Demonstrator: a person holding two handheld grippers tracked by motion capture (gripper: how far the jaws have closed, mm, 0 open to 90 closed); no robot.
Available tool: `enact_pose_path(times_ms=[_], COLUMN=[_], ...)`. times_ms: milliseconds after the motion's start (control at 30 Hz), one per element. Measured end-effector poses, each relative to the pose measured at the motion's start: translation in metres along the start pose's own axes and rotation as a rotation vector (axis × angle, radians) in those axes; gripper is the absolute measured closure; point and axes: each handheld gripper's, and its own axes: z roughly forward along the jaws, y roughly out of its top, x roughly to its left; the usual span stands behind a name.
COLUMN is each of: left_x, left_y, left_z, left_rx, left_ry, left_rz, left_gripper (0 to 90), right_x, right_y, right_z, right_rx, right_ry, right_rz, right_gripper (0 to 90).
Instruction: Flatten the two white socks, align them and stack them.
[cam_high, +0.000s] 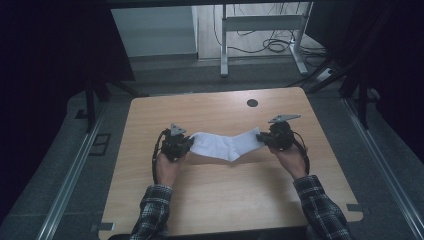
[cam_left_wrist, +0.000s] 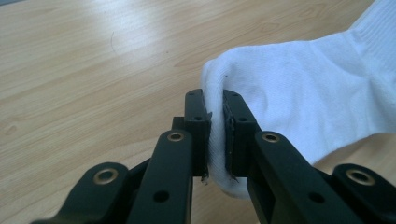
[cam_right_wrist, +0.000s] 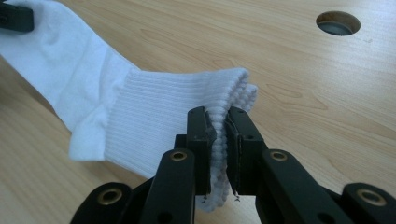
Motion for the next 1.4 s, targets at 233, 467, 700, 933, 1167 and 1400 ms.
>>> enact_pose_path(times_ms=[233,467,700,933,1167,1400], left_x=[0.003,0.005,0.005,0.01,0.013,0.012], left_y=[0.005,0.005,-0.006,-0.009,-0.008,-0.005], left_z=[0.021,0.037,0.049,0.05,0.039,0.03], left_rx=[0.026,0.06,0.107,0.1,0.048,0.024], left_ry=[0.053,0.075,0.082,0.102,0.072,0.055], left_rz=[0.03,0.037,0.036,0.012,-0.042,-0.05], left_gripper=[82.0,81.7,80.7,69.5,53.4,44.3], right_x=[-0.01,-0.017,-0.02,-0.021,-0.02,-0.017], right_y=[0.003,-0.004,-0.018,-0.02,-0.018,-0.015], right_z=[0.021,0.04,0.056,0.059,0.051,0.042], right_rx=[0.011,0.025,0.07,0.087,0.057,0.034], right_ry=[-0.023,-0.052,-0.058,-0.062,-0.068,-0.06], right_rz=[0.031,0.042,0.04,0.039,0.038,0.033], right_gripper=[80.1,79.9,78.4,74.7,63.7,54.3])
